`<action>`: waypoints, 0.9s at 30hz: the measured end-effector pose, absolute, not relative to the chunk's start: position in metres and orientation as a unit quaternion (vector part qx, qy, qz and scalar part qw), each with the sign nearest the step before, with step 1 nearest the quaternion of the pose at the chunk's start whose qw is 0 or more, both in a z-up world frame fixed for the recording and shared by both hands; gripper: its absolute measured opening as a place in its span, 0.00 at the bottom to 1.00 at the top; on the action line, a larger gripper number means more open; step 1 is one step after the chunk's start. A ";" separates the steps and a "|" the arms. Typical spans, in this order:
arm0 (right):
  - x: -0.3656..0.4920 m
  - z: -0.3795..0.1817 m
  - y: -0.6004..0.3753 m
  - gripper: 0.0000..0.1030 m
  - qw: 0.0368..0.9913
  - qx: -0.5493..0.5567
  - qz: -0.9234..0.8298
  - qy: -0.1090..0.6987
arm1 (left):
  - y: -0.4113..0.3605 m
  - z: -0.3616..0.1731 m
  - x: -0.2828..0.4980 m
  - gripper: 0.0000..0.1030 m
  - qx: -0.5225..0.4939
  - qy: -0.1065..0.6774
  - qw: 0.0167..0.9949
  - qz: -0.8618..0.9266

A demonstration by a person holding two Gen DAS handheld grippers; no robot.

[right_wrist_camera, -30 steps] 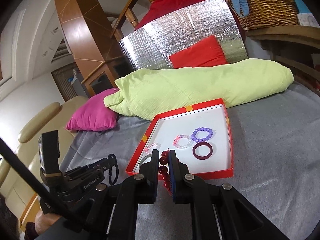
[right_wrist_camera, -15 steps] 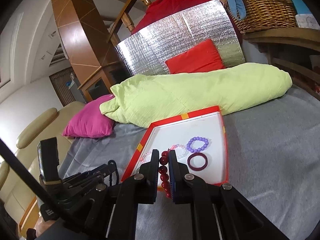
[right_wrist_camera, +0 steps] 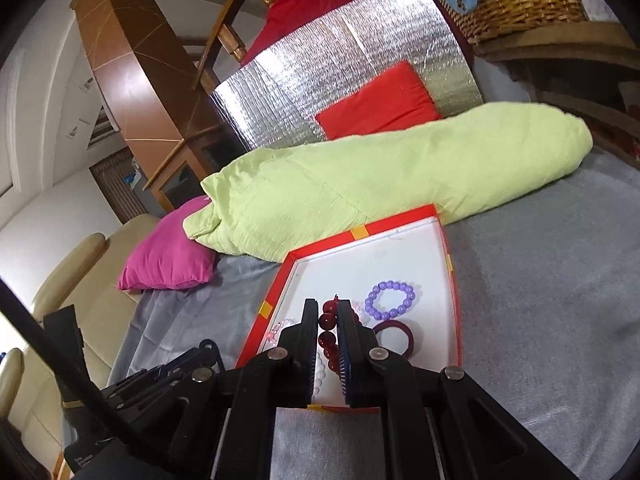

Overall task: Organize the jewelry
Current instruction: 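Carry the hair tie in the left tool while the right tool carries the red bracelet over the box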

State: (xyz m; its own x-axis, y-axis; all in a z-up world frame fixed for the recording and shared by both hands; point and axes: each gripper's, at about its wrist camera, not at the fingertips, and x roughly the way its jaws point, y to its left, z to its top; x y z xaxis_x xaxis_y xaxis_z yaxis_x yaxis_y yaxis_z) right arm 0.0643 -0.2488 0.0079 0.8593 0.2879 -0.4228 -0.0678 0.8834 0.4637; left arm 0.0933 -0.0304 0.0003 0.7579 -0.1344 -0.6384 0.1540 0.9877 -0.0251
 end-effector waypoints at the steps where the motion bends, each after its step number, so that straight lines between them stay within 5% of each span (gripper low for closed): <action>1: 0.066 0.007 -0.250 0.10 0.937 0.224 0.096 0.251 | -0.031 0.000 0.095 0.17 0.014 0.340 0.937 -0.078; 27: 0.084 -0.012 -0.266 0.10 0.922 0.255 0.091 0.278 | -0.070 -0.024 0.174 0.17 -0.015 0.371 0.917 -0.146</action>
